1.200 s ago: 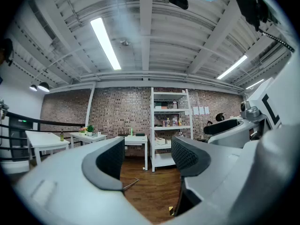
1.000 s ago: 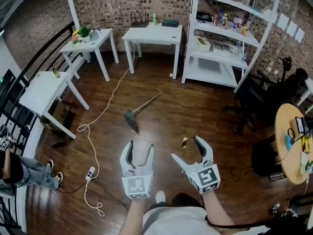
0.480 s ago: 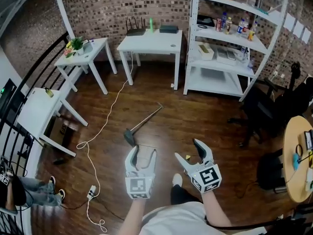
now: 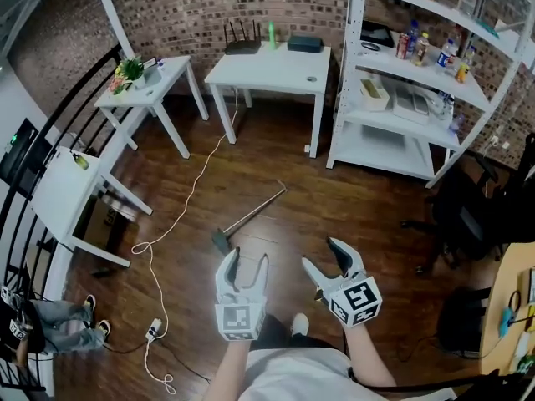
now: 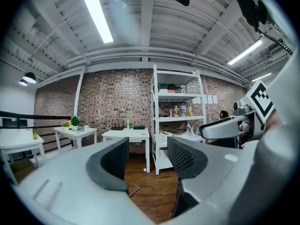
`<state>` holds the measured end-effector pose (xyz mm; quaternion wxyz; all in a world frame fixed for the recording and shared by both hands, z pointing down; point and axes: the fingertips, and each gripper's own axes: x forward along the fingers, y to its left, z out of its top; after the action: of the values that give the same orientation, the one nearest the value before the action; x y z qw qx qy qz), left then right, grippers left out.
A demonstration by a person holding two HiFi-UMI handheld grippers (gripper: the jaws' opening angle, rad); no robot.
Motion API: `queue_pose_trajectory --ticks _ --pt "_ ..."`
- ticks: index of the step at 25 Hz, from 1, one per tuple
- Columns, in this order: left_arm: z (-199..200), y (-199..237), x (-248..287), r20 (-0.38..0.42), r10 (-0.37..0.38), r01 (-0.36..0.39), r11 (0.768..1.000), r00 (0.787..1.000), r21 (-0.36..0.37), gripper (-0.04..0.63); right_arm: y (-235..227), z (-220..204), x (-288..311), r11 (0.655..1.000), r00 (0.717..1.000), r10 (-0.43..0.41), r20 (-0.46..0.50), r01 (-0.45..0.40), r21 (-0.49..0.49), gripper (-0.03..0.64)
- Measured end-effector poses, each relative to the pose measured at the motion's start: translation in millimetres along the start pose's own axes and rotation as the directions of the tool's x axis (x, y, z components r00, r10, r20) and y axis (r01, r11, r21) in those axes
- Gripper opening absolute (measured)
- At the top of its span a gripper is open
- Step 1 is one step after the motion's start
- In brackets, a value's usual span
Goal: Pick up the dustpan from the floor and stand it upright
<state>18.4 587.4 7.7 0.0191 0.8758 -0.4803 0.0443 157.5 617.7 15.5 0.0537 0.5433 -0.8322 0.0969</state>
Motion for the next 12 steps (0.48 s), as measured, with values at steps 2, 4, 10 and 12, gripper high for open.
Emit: queue_pose_trajectory --ticks 2,4,10,12 --pt "-11.9 13.9 16.0 -0.022 0.012 -0.012 1.0 1.0 -0.008 0.245 -6.3 -10.0 21.6 1.0 0.999 0.019 -0.033 -0.018 0.023 0.273" --pt "-25.4 23.1 34.1 -0.025 0.008 -0.009 0.999 1.0 -0.035 0.245 -15.2 -20.8 43.4 0.998 0.998 0.03 -0.051 -0.028 0.049 0.273" --pt "-41.6 72.8 134.4 -0.005 0.008 -0.008 0.999 1.0 -0.047 0.247 -69.6 -23.7 146.7 0.994 0.994 0.064 -0.087 -0.056 0.094 0.273" --pt "-37.2 96.0 172.7 0.0 0.01 -0.01 0.999 1.0 -0.043 0.25 -93.9 -19.3 190.5 0.993 0.991 0.069 -0.113 -0.057 0.107 0.273"
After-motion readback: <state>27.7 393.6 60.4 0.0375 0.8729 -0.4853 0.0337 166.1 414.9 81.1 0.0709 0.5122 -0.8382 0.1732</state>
